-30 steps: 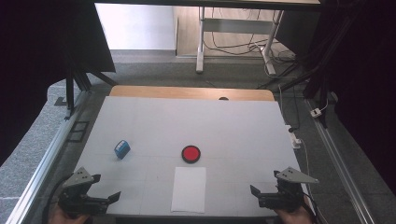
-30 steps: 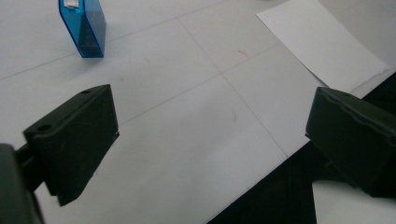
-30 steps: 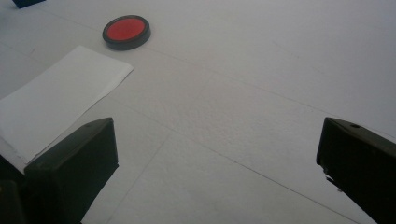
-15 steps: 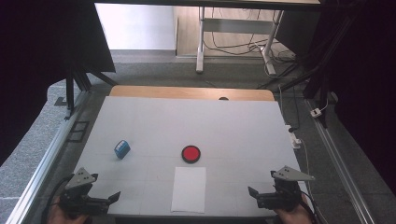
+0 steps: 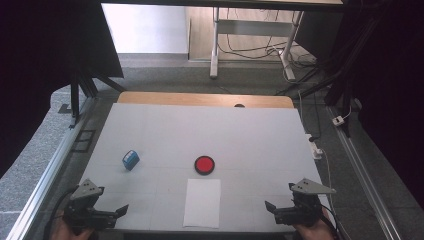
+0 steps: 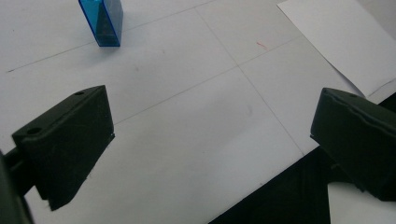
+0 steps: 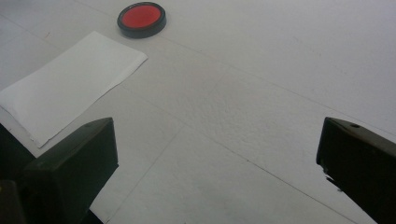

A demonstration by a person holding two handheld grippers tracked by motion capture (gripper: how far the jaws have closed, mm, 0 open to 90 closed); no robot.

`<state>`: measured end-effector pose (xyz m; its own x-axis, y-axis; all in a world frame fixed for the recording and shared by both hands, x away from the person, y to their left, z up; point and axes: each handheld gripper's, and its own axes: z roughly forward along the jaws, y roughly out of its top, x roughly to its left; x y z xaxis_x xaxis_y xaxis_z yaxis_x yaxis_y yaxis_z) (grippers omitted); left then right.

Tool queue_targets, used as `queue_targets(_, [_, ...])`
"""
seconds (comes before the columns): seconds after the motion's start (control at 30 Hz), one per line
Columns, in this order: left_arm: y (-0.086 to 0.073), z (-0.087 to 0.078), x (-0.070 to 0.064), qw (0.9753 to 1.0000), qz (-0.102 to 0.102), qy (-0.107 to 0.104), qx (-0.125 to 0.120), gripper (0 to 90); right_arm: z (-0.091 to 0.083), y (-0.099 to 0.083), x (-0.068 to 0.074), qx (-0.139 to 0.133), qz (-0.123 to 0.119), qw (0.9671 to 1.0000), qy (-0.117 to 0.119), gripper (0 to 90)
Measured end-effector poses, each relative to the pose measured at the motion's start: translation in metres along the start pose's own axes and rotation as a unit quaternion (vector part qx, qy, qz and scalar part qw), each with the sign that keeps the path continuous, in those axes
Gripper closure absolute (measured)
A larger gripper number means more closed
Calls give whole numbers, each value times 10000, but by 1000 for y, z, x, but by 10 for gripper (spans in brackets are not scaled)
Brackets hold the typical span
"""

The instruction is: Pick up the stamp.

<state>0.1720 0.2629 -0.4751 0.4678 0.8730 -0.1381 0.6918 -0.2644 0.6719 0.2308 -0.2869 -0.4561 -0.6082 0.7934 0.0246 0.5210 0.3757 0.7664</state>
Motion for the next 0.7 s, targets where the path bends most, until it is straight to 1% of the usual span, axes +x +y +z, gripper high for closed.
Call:
queue_targets(0.13, [0,-2,1,10000,21,-74,-23,0,0,0,1,20,-29,10000,1,0])
queue_targets(0.23, [0,-2,1,10000,43,-13,-16,0,1,0,1,47,-51,10000,-4,0])
queue_targets(0.3, [0,-3,2,10000,38,4,-77,0,1,0,1,47,-40,10000,-17,0])
queue_targets(0.33, [1,-4,3,9999,22,-26,-125,0,1,0,1,45,-38,10000,-15,0])
queue_targets(0.4, [1,-4,3,9999,16,-32,-127,0,1,0,1,43,-28,10000,-13,0])
queue_targets(0.43, [1,-3,3,9999,23,-103,-112,0,1,0,0,44,-28,10000,-11,0])
queue_targets(0.5, [2,-2,3,9999,29,-117,-110,0,1,0,1,44,-31,10000,-7,0])
queue_targets(0.53, [2,-2,3,9998,30,-120,-128,0,1,0,1,47,-39,10000,-7,0])
queue_targets(0.57, [3,-2,4,9997,68,-167,-177,0,1,0,1,54,-52,10000,-11,0])
queue_targets(0.63, [4,-1,5,9997,22,-221,-142,6,1,0,1,61,-60,10000,-5,0])
queue_targets(0.7, [5,-1,6,9996,27,-223,-141,14,1,1,1,67,-73,10000,-3,0])
